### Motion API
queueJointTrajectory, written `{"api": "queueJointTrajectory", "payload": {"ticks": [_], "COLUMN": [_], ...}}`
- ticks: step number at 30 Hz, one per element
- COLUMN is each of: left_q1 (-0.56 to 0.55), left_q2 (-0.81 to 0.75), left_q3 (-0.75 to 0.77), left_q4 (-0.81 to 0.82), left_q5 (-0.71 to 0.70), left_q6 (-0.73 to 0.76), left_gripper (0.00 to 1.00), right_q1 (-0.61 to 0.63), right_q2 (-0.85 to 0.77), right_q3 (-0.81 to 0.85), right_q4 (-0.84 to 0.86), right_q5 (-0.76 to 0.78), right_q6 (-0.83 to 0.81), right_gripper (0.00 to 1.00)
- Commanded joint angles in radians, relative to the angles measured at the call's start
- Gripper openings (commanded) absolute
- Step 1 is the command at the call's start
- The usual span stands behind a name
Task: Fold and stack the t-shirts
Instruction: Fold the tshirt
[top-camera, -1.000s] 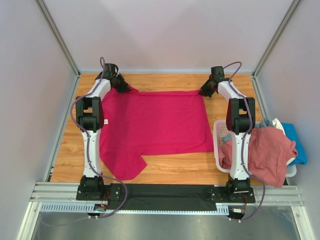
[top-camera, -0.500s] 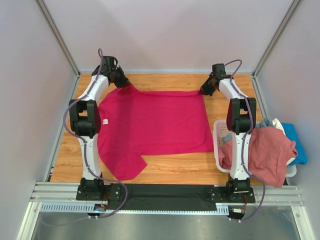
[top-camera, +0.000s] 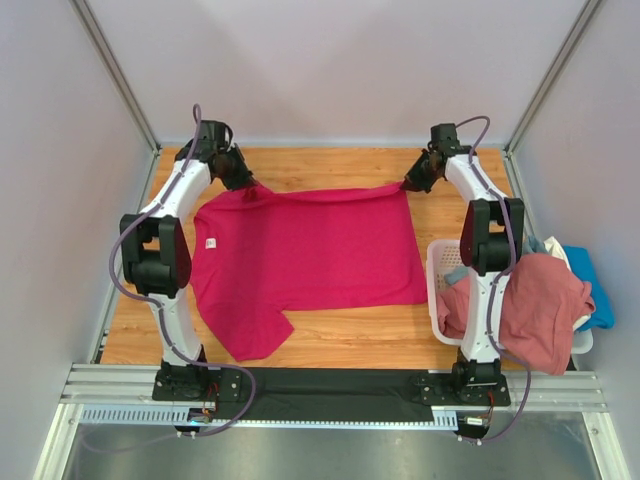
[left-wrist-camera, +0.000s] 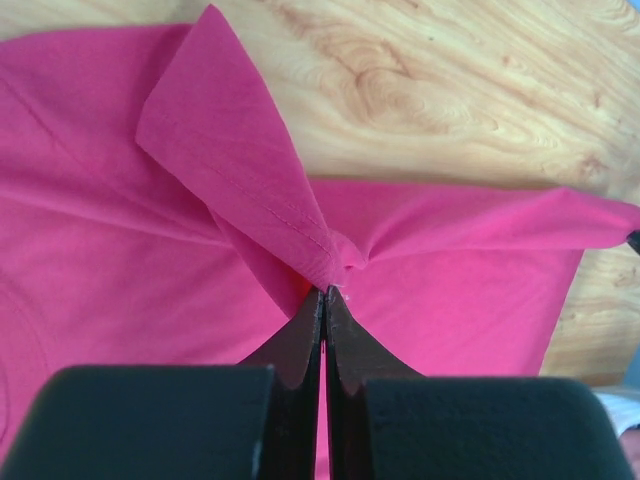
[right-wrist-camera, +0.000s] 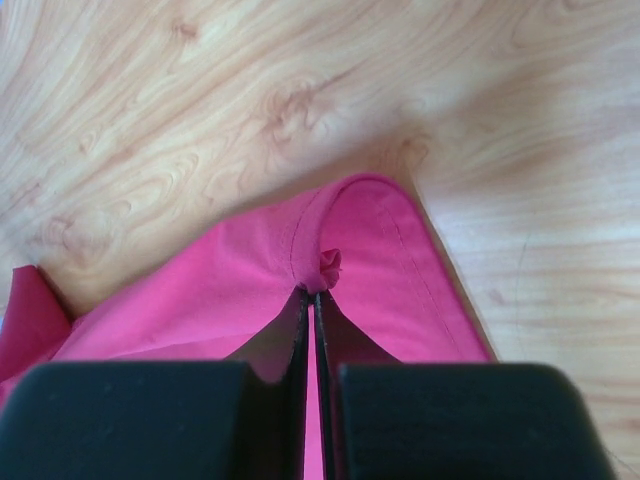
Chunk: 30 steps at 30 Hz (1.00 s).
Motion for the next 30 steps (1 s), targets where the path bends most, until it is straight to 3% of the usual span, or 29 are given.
{"api": "queueJointTrajectory", "payload": {"ticks": [1,5,7,11,14,16,18,22,25,30], "left_q1": [-0.008,-0.018,-0.034,-0.052,-0.035,0.02,0.063,0.118,0.12,0.118], "left_q2": [-0.081,-0.108,-0.108,-0.166,-0.197,-0.179,-0.087,0.199,0.309,0.372], "left_q3": [-0.047,-0.107,-0.143,-0.234,-0.236,-0.178,-0.101,0.244,0.41,0.396], "left_q4": [-0.014,-0.015,-0.011,0.038,0.061,0.071,0.034,-0.102,-0.19,-0.147], "left_q5": [-0.009,0.037,0.099,0.167,0.123,0.136,0.178,0.267,0.284,0.265], "left_q6": [0.036,0.044,0.056,0.134,0.252,0.31,0.318,0.367,0.384,0.361], "left_gripper": [0.0,0.0,0.07,0.47,0.61,0.62,0.51,0.3,0.29,0.36], "right_q1": [-0.005,-0.005,-0.005,-0.006,-0.008,-0.008,-0.006,-0.008,-0.006,-0.008], "right_q2": [-0.089,-0.107,-0.104,-0.089,-0.071,-0.06,-0.058,-0.052,-0.045,-0.041], "right_q3": [-0.038,-0.08,-0.088,-0.082,-0.063,-0.045,-0.042,-0.043,-0.045,-0.042], "right_q4": [-0.03,-0.033,-0.035,-0.038,-0.053,-0.063,-0.063,-0.064,-0.061,-0.053], "right_q5": [-0.022,-0.019,-0.018,-0.019,-0.016,-0.013,-0.01,-0.009,-0.018,-0.013], "right_q6": [-0.034,-0.047,-0.05,-0.051,-0.056,-0.064,-0.062,-0.061,-0.05,-0.041], "right_gripper": [0.0,0.0,0.0,0.0,0.0,0.0,0.0,0.0,0.0,0.0]}}
